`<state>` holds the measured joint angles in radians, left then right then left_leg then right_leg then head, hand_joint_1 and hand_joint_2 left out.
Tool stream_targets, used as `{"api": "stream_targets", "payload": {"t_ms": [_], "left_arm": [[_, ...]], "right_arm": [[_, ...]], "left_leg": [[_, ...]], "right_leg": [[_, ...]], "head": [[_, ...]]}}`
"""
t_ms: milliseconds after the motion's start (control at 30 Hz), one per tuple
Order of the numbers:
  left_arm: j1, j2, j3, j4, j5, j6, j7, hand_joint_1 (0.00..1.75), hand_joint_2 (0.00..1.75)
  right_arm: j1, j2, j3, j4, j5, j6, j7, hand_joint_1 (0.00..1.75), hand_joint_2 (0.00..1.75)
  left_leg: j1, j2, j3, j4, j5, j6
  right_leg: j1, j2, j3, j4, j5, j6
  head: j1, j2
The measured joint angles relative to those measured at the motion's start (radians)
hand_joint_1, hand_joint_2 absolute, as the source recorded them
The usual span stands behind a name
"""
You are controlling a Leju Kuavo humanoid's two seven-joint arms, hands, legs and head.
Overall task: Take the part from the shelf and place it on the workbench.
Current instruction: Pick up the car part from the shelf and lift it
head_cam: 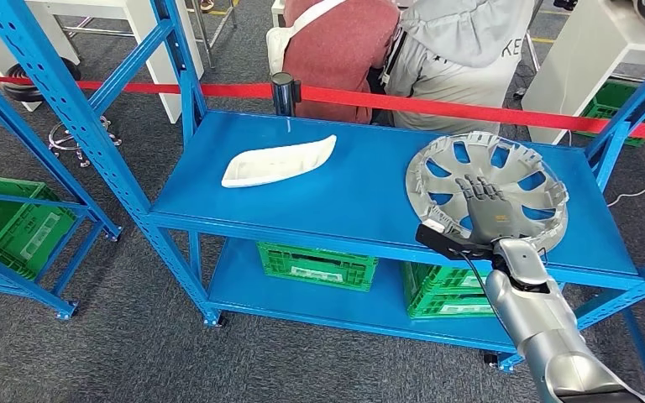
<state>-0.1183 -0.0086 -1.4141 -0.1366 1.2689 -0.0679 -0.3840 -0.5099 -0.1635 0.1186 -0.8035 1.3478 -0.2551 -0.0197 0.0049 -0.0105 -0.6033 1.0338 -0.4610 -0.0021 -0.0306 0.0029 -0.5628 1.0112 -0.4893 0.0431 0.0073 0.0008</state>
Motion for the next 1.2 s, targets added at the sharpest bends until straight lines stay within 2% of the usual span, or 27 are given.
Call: {"api": "stream_targets", "payload": {"t_ms": [133, 267, 533, 1200], "left_arm": [[0.0, 0.001, 0.0, 0.0, 0.002, 0.0, -0.004, 0.0, 0.0], [0.001, 0.002, 0.0, 0.001, 0.003, 0.0, -0.006, 0.0, 0.0], [0.003, 0.004, 0.0, 0.001, 0.015, 0.0, -0.008, 0.0, 0.0], [0.006, 0.005, 0.0, 0.001, 0.022, -0.003, -0.009, 0.0, 0.0]], "right_arm": [[0.0, -0.004, 0.0, 0.0, 0.0, 0.003, 0.001, 0.0, 1.75], [-0.002, -0.011, 0.0, 0.0, -0.001, 0.016, -0.002, 1.75, 1.75], [-0.003, -0.025, 0.0, 0.027, -0.018, 0.039, -0.042, 1.75, 1.75], [-0.008, -0.027, 0.001, 0.045, -0.018, 0.042, -0.04, 1.75, 1.75]], "left_leg": [[0.0, 0.0, 0.0, 0.0, 0.0, 0.0], [0.0, 0.0, 0.0, 0.0, 0.0, 0.0], [0.0, 0.0, 0.0, 0.0, 0.0, 0.0], [0.0, -0.001, -0.001, 0.0, 0.0, 0.0]], "right_leg": [[0.0, 0.0, 0.0, 0.0, 0.0, 0.0], [0.0, 0.0, 0.0, 0.0, 0.0, 0.0], [0.0, 0.0, 0.0, 0.0, 0.0, 0.0], [0.0, -0.001, 0.0, 0.0, 0.0, 0.0]], "head": [[0.0, 0.0], [0.0, 0.0], [0.0, 0.0], [0.0, 0.0]]}}
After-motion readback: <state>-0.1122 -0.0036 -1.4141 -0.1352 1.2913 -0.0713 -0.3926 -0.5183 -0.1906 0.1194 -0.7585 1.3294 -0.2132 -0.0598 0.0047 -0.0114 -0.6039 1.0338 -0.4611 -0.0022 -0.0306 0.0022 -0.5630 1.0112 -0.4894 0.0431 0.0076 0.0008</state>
